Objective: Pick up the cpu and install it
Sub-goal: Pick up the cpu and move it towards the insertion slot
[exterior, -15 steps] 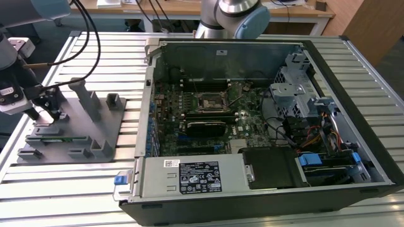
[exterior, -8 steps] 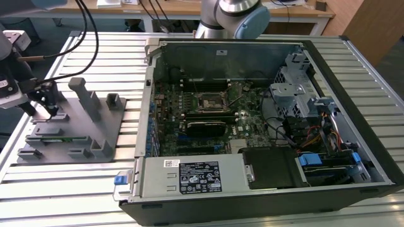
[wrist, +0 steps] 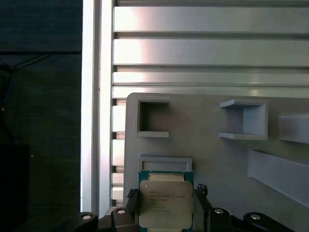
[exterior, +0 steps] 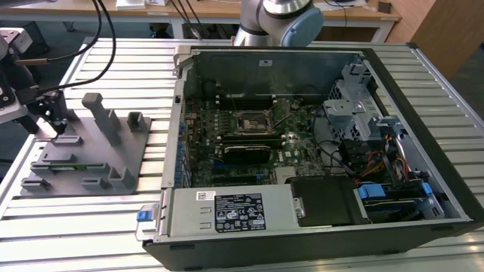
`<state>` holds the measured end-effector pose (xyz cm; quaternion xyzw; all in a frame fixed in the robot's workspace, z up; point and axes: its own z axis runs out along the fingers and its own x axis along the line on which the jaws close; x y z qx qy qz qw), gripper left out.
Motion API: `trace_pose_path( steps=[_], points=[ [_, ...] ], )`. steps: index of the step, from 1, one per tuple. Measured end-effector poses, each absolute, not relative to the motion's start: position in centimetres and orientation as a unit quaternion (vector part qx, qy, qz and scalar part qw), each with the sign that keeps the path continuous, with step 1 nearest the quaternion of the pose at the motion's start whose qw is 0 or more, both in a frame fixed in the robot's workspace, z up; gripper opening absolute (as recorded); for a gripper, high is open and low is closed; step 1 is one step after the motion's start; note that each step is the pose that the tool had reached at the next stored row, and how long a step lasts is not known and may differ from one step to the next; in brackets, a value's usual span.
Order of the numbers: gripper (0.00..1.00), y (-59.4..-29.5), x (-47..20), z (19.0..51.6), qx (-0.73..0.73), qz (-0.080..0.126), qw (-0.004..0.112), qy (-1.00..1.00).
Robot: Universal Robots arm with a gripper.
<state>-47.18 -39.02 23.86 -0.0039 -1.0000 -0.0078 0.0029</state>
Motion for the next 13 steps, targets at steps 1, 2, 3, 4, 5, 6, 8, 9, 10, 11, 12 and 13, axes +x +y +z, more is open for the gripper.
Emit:
trace_pose_path(
  steps=[1, 2, 3, 4, 5, 6, 8, 9, 10, 11, 12, 13],
  points=[
    [0.53, -39.02, -47.18, 23.97, -0.004, -0.008, 0.003, -1.0],
    [0.53, -39.02, -47.18, 23.98, -0.004, -0.008, 0.003, -1.0],
    [0.53, -39.02, -47.18, 23.98, -0.004, -0.008, 0.003, -1.0],
    [0.53, -39.02, -47.18, 23.98, -0.004, -0.008, 0.003, -1.0],
    [0.53, -39.02, -47.18, 23.98, -0.004, -0.008, 0.003, -1.0],
    [0.53, -39.01, -47.26, 24.0, -0.004, -0.008, 0.003, -1.0],
    [0.53, -38.99, -47.3, 23.99, -0.004, -0.008, 0.003, -1.0],
    [0.53, -38.99, -47.3, 24.01, -0.004, -0.008, 0.003, -1.0],
    [0.53, -38.99, -47.3, 24.08, -0.004, -0.008, 0.003, -1.0],
    [0.53, -38.99, -47.3, 24.18, -0.004, -0.008, 0.003, -1.0],
    [0.53, -38.98, -47.29, 24.29, -0.004, -0.008, 0.003, -1.0],
    [0.53, -38.98, -47.3, 24.42, -0.004, -0.008, 0.003, -1.0]
  ],
)
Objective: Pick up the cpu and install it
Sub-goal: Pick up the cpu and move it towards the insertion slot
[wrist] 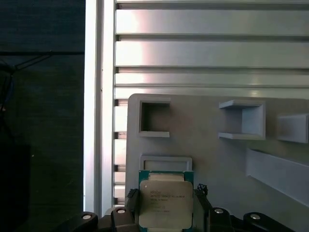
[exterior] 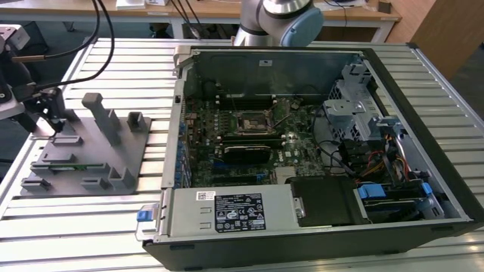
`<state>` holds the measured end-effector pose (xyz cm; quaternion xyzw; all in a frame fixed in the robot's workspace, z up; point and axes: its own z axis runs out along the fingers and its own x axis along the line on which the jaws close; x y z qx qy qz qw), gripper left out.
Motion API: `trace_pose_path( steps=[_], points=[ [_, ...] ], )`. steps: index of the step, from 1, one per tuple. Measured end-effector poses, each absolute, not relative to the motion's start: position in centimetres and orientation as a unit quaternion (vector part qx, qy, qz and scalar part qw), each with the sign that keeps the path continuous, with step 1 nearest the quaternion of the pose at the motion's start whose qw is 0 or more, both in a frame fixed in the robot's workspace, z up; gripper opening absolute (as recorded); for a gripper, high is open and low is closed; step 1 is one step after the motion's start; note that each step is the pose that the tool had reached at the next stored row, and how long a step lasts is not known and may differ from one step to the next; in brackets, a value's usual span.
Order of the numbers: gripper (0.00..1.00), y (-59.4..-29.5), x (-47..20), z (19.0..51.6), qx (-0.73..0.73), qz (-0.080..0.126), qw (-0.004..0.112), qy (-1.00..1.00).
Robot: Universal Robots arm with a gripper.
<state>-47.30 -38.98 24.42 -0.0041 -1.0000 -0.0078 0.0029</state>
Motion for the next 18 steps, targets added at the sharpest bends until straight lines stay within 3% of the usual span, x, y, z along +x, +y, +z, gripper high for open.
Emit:
trace_pose_path(
  steps=[18],
  points=[
    [0.53, -38.9, -47.3, 26.1, -0.004, -0.008, 0.003, -1.0]
  ],
)
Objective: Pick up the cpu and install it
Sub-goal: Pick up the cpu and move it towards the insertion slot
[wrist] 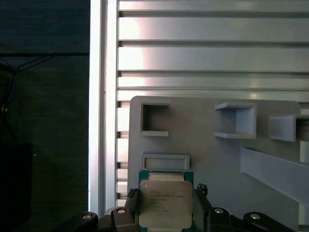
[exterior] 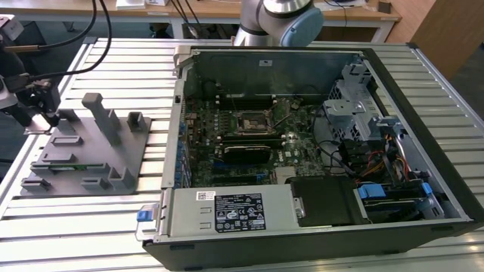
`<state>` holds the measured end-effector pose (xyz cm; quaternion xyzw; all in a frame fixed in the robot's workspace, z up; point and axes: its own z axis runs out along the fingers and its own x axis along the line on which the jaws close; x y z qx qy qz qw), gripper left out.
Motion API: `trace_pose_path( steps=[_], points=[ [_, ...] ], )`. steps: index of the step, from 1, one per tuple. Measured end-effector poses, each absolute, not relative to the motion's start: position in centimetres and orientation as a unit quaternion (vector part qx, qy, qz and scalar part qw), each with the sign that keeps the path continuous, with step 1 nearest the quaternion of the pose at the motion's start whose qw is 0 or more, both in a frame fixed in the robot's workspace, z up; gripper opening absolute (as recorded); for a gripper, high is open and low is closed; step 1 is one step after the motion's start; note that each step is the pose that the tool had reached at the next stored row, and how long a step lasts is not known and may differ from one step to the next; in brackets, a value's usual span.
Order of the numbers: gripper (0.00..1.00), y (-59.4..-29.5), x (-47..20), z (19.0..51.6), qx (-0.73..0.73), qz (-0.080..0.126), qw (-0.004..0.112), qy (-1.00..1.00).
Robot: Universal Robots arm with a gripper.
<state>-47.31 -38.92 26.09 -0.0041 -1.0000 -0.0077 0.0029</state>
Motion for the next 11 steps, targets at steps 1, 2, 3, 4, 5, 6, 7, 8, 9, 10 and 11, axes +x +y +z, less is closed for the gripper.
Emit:
trace_pose_path(
  steps=[1, 2, 3, 4, 5, 6, 7, 8, 9, 10, 11],
  points=[
    [0.53, -38.92, -47.31, 26.14, -0.004, -0.008, 0.003, -1.0],
    [0.53, -38.92, -47.31, 26.17, -0.004, -0.008, 0.003, -1.0],
    [0.53, -38.92, -47.31, 26.2, -0.004, -0.008, 0.003, -1.0],
    [0.53, -38.92, -47.3, 26.22, -0.004, -0.008, 0.003, -1.0],
    [0.53, -38.92, -47.3, 26.24, -0.004, -0.008, 0.003, -1.0],
    [0.53, -38.92, -47.3, 26.28, -0.004, -0.008, 0.003, -1.0],
    [0.53, -38.91, -47.3, 26.33, -0.004, -0.008, 0.003, -1.0],
    [0.53, -38.91, -47.3, 26.39, -0.004, -0.008, 0.003, -1.0],
    [0.53, -38.91, -47.3, 26.43, -0.004, -0.008, 0.003, -1.0],
    [0.53, -38.9, -47.31, 26.49, -0.004, -0.008, 0.003, -1.0],
    [0.53, -38.9, -47.3, 26.6, -0.004, -0.008, 0.003, -1.0]
  ],
)
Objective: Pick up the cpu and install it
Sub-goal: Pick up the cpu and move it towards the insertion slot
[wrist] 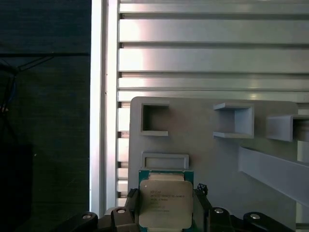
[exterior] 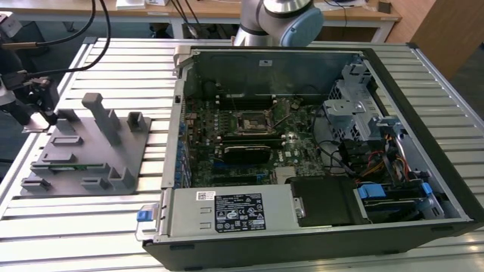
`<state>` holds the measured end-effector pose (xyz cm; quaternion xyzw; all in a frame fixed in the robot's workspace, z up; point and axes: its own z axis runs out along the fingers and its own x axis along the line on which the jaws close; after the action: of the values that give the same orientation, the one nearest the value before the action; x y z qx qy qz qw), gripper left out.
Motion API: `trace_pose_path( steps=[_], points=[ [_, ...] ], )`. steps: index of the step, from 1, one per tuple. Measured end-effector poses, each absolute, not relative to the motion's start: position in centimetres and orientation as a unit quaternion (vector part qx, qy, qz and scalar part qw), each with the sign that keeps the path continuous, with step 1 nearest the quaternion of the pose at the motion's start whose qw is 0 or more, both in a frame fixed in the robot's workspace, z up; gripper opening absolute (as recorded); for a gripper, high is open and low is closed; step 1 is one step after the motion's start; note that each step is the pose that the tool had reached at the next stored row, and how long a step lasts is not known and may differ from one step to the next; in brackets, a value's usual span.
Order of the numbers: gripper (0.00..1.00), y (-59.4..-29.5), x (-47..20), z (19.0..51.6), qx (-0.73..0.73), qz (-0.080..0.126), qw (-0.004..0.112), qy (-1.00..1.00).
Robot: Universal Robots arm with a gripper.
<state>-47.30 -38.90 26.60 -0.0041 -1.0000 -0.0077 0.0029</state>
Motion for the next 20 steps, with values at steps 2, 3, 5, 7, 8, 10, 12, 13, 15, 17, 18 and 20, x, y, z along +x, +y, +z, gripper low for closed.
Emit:
trace_pose_path(
  steps=[2, 3, 5, 7, 8, 10, 12, 13, 15, 17, 18, 20],
  points=[
    [0.53, -38.9, -47.3, 26.8, -0.004, -0.008, 0.003, -1.0],
    [0.53, -38.9, -47.3, 26.9, -0.004, -0.008, 0.003, -1.0],
    [0.53, -38.9, -47.3, 27.0, -0.004, -0.008, 0.003, -1.0],
    [0.53, -38.9, -47.3, 27.3, -0.004, -0.008, 0.003, -1.0],
    [0.53, -38.9, -47.3, 27.5, -0.004, -0.008, 0.003, -1.0],
    [0.53, -38.9, -47.3, 27.8, -0.004, -0.008, 0.003, -1.0],
    [0.53, -38.9, -47.3, 28.3, -0.004, -0.008, 0.003, -1.0],
    [0.53, -38.9, -47.3, 28.5, -0.004, -0.008, 0.003, -1.0],
    [0.53, -38.9, -47.3, 28.8, -0.004, -0.008, 0.003, -1.0],
    [0.53, -38.9, -47.3, 29.2, -0.004, -0.008, 0.003, -1.0],
    [0.53, -38.9, -47.3, 29.3, -0.004, -0.008, 0.003, -1.0],
    [0.53, -38.9, -47.3, 29.6, -0.004, -0.008, 0.003, -1.0]
  ],
)
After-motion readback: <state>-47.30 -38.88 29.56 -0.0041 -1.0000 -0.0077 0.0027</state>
